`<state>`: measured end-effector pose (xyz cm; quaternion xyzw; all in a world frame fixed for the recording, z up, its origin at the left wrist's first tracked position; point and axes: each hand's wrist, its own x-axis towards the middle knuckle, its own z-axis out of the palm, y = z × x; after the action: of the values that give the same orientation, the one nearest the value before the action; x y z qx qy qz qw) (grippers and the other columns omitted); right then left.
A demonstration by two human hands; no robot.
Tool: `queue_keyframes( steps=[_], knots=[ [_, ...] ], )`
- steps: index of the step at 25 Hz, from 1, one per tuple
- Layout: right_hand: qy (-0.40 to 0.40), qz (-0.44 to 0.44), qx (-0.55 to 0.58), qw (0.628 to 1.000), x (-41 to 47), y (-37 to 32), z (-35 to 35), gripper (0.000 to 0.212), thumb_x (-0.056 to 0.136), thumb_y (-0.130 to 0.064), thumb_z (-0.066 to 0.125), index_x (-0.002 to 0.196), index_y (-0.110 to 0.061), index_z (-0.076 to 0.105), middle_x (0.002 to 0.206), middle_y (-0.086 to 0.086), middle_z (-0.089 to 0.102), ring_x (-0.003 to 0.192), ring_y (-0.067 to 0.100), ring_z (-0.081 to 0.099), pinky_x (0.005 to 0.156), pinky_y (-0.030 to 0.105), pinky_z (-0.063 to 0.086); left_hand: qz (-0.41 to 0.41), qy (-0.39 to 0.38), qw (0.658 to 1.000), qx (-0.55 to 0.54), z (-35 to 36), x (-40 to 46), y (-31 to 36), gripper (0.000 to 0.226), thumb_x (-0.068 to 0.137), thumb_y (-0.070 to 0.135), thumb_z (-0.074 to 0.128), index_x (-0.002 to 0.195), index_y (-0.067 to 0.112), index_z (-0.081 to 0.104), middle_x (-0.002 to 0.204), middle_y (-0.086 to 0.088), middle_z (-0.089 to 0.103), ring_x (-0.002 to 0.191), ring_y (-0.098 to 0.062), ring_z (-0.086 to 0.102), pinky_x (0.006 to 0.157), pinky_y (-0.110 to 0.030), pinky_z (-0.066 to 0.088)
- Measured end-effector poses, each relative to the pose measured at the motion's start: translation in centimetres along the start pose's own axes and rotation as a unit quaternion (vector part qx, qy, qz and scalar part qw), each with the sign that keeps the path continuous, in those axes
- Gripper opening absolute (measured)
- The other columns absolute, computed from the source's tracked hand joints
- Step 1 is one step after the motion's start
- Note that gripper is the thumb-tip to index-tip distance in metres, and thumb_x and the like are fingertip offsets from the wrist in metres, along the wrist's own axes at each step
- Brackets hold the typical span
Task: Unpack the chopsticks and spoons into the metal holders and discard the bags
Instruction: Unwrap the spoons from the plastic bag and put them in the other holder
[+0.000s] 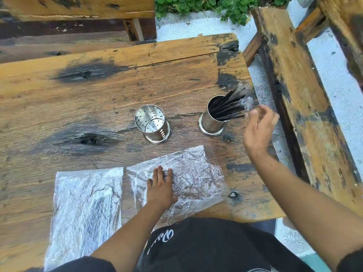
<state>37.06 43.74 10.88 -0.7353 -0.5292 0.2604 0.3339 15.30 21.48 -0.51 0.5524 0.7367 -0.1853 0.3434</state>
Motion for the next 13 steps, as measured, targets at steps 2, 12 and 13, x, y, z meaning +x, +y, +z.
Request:
queue_keyframes(
  steps=[2, 12, 13],
  knots=[
    [-0.041, 0.033, -0.086, 0.995, -3.7, 3.0, 0.4, 0.027, 0.103, -0.019, 0.052, 0.128, -0.010, 0.057, 0.129, 0.009, 0.047, 0.110, 0.022, 0.057, 0.087, 0.010, 0.044, -0.001, 0.006, 1.000, -0.004, 0.4, -0.3, 0.1, 0.111, 0.091, 0.051, 0.068, 0.163, 0.024, -0.012, 0.168, -0.019, -0.021, 0.157, -0.036, -0.016, 0.127, -0.055, 0.005],
    [-0.464, -0.257, -0.351, 0.772, -17.8, 8.6, 6.6, 0.076, 0.089, -0.064, 0.058, 0.156, -0.036, 0.034, 0.156, 0.004, 0.029, 0.143, 0.026, 0.029, 0.117, 0.045, 0.035, 0.028, 0.102, 0.985, -0.135, 3.5, -2.3, -0.7, 0.099, 0.090, 0.060, 0.060, 0.164, 0.020, 0.007, 0.171, -0.010, 0.003, 0.159, -0.029, 0.004, 0.126, -0.051, 0.021],
    [-0.470, -0.252, -0.365, 0.763, -18.3, 8.9, 7.1, 0.079, 0.089, -0.067, 0.056, 0.157, -0.037, 0.029, 0.158, 0.005, 0.025, 0.144, 0.027, 0.026, 0.117, 0.047, 0.035, 0.028, 0.118, 0.981, -0.151, 4.0, -2.7, -1.2, 0.092, 0.092, 0.058, 0.059, 0.163, 0.019, 0.015, 0.170, -0.010, 0.009, 0.157, -0.029, 0.009, 0.124, -0.051, 0.025]
  ],
)
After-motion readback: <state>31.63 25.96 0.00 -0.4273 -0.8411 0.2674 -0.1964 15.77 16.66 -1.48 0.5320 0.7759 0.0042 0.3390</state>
